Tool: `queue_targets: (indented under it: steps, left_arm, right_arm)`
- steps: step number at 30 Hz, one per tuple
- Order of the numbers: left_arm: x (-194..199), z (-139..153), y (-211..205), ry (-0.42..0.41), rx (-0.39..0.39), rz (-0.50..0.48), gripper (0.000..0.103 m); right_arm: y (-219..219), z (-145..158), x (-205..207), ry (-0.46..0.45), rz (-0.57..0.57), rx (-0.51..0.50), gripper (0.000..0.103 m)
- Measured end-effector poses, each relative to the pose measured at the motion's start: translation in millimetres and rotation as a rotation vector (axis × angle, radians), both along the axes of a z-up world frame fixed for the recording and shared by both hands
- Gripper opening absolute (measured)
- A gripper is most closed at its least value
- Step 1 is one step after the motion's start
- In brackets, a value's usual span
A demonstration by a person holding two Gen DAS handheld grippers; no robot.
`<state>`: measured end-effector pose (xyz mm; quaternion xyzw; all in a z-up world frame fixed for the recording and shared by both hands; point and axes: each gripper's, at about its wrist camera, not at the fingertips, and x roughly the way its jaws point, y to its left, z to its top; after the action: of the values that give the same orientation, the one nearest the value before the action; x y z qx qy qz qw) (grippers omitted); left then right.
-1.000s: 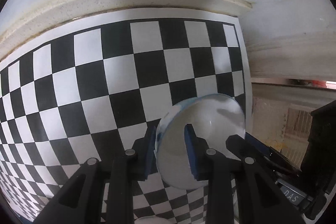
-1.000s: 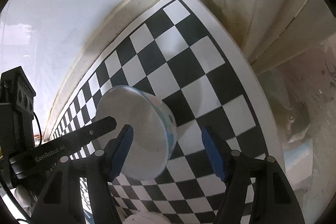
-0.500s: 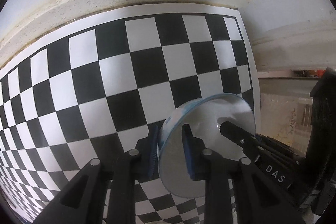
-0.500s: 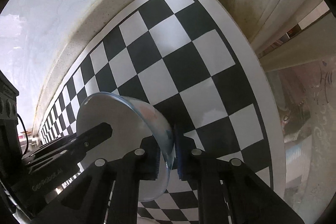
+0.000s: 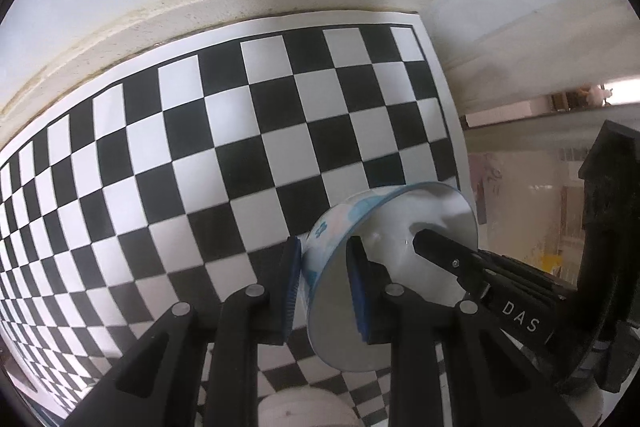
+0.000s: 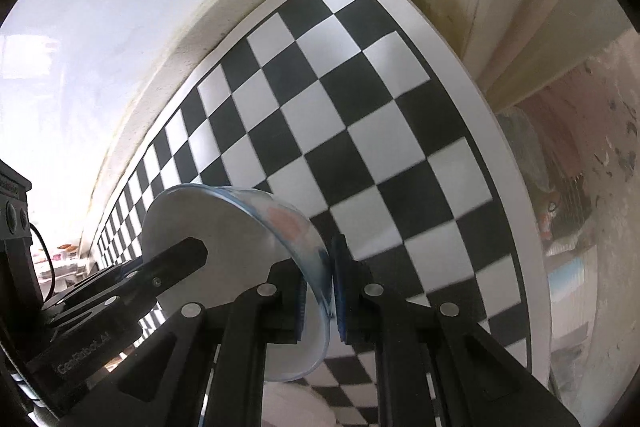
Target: Organize plates and bowls
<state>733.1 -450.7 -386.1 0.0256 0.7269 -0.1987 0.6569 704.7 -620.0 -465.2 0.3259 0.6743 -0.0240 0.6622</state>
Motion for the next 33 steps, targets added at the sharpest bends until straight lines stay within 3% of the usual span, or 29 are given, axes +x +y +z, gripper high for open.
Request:
queue_targets:
  steps: [6,18,27,33]
  left_arm:
    - [-28,23,2,-0.028,-0.007,-0.024,0.021]
    - [-85,65,47,-0.070,-0.029,-0.069,0.021]
    - [-131,78,71,-0.064,-0.034,-0.100,0.021]
    - [-149,71,87,-0.038,-0.019,-0.097,0.021]
  right_arm:
    - [12,28,-25,-0.024,0.014,-0.014,0.013]
    - [52,72,-100,-0.071,0.024,-0.010,0.013]
    - [81,84,-145,-0.069,0.025,-0.008,0.013]
    - [96,76,-169,-0.038,0.043,0.013,0.013]
